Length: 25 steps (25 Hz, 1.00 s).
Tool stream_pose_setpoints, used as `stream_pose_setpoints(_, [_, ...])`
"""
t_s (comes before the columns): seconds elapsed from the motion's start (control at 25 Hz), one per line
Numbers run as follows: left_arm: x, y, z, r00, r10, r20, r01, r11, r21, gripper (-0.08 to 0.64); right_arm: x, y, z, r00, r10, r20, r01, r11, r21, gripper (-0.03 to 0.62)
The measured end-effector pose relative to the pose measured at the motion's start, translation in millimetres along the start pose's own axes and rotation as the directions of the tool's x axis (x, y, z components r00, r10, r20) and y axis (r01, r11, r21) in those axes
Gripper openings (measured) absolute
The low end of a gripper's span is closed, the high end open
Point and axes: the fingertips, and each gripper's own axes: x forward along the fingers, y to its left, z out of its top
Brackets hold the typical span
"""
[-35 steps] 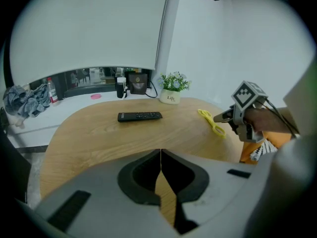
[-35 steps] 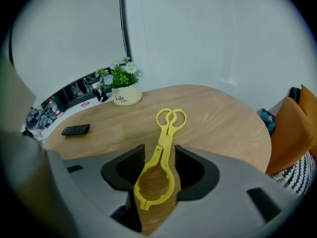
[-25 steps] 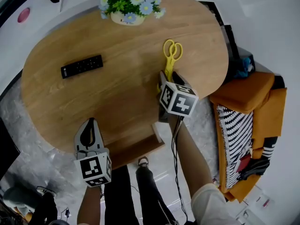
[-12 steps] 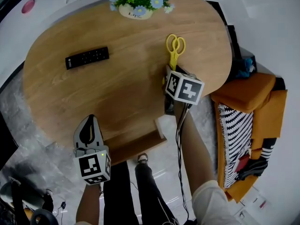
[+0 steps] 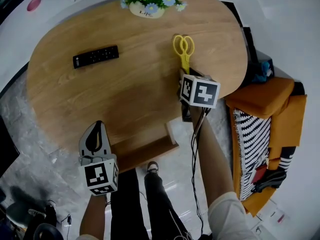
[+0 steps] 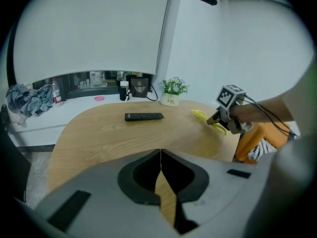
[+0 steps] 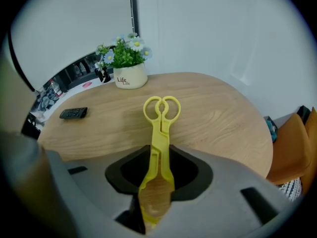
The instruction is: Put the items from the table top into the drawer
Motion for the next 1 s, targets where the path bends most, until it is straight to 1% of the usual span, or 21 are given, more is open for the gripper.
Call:
stream_pose_setpoints(0.16, [-8.9, -2.4, -5.4, 1.000, 0.006, -0.001, -0.006, 1.000, 0.001, 0.009, -16.4, 4.1, -7.0, 0.999, 0.019, 0.026, -0.018, 1.000, -0.023, 0.110])
stream_pose_setpoints(0.32, [-21.8, -5.5, -14.6, 1.000, 0.017, -0.002, -0.017, 1.000, -0.019, 0.009, -40.7, 16.3, -19.2, 0.996, 0.071, 0.048, -0.068, 0.995, -0.067, 0.110])
stream_pose_setpoints(0.48, [-41.0, -5.6, -34.8, 0.999, 0.050, -0.019, -0.051, 0.997, -0.061, 0.009, -63.9, 33.1, -43.0, 0.990, 0.132, 0.046, -0.125, 0.983, -0.131, 0.112])
stream_pose_setpoints(0.6, [-61.3, -10.7, -50.3, 0.997, 0.072, -0.025, -0.074, 0.994, -0.079, 0.009, -83.5, 44.3, -64.2, 0.984, 0.175, 0.040, -0.166, 0.970, -0.175, 0.112])
stream_pose_setpoints(0.84, [-109.4, -26.8, -78.7, 0.994, 0.104, -0.029, -0.107, 0.989, -0.098, 0.009, -128.3, 71.1, -123.9, 0.961, 0.277, -0.001, -0.265, 0.919, -0.294, 0.112])
stream_pose_setpoints(0.92, [-123.6, -34.0, -92.1, 0.993, 0.111, -0.039, -0.115, 0.987, -0.110, 0.009, -143.4, 81.0, -144.1, 0.948, 0.316, -0.019, -0.305, 0.893, -0.330, 0.112])
stream_pose_setpoints(1.0, [-136.5, -41.5, -107.1, 0.992, 0.116, -0.053, -0.122, 0.985, -0.126, 0.009, -158.8, 91.7, -164.9, 0.934, 0.355, -0.045, -0.345, 0.858, -0.379, 0.112])
